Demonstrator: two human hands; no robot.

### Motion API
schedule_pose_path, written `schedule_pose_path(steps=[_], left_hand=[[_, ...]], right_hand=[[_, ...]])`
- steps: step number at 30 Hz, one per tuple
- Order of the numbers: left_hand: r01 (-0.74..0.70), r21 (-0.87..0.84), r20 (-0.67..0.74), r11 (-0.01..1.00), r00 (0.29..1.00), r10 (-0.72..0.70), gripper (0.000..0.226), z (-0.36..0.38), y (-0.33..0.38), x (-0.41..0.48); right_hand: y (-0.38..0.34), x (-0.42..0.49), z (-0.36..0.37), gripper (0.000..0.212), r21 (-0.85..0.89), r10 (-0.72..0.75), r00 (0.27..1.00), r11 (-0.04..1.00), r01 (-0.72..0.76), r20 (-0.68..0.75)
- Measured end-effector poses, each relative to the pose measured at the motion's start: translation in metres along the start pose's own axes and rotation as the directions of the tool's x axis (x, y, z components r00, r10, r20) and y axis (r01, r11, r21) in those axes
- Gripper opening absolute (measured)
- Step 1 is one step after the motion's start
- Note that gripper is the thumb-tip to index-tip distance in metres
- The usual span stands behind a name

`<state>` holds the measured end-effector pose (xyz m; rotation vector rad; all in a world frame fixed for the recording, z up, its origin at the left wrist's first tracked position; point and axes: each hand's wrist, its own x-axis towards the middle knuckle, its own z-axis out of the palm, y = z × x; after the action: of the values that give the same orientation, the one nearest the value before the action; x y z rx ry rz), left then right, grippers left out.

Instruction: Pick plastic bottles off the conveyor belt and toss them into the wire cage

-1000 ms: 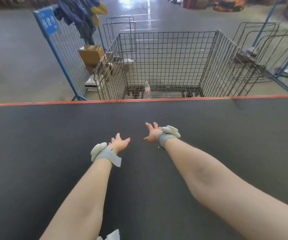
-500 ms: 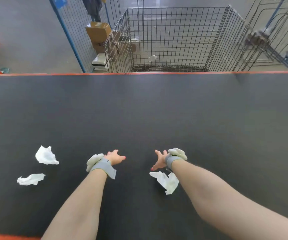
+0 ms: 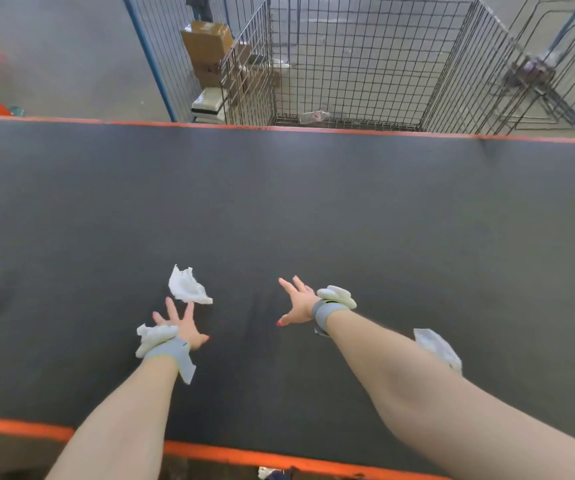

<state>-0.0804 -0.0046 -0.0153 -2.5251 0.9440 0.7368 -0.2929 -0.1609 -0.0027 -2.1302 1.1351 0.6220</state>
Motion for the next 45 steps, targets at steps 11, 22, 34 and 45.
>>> schedule_pose_path(steps=[11,22,34,45], left_hand=[[-0.360,0.029,-0.011,0.933,0.933,0.360,0.066,0.044,0.008,-0.001],[-0.278,0.029,-0.212,0.960,0.937,0.277,0.067,0.009,0.007,0.013],[-0.007,-0.394,-0.253,0.919,0.962,-0.101,0.053,-0.024,-0.070,0.010],[0.003,-0.444,-0.080,0.896,0.996,-0.043,0.052,-0.008,-0.058,0.018]], right_hand=[[-0.042,0.025,0.031,0.088,-0.093,-0.150,0.986,0.983,0.156,0.076],[-0.035,0.029,0.002,0.064,-0.089,0.133,0.962,0.983,-0.158,-0.240],[-0.127,0.031,0.018,0.096,-0.113,-0.339,0.940,0.936,0.333,-0.036],[-0.122,0.054,0.049,0.088,-0.705,-0.522,0.850,0.578,0.411,0.068]])
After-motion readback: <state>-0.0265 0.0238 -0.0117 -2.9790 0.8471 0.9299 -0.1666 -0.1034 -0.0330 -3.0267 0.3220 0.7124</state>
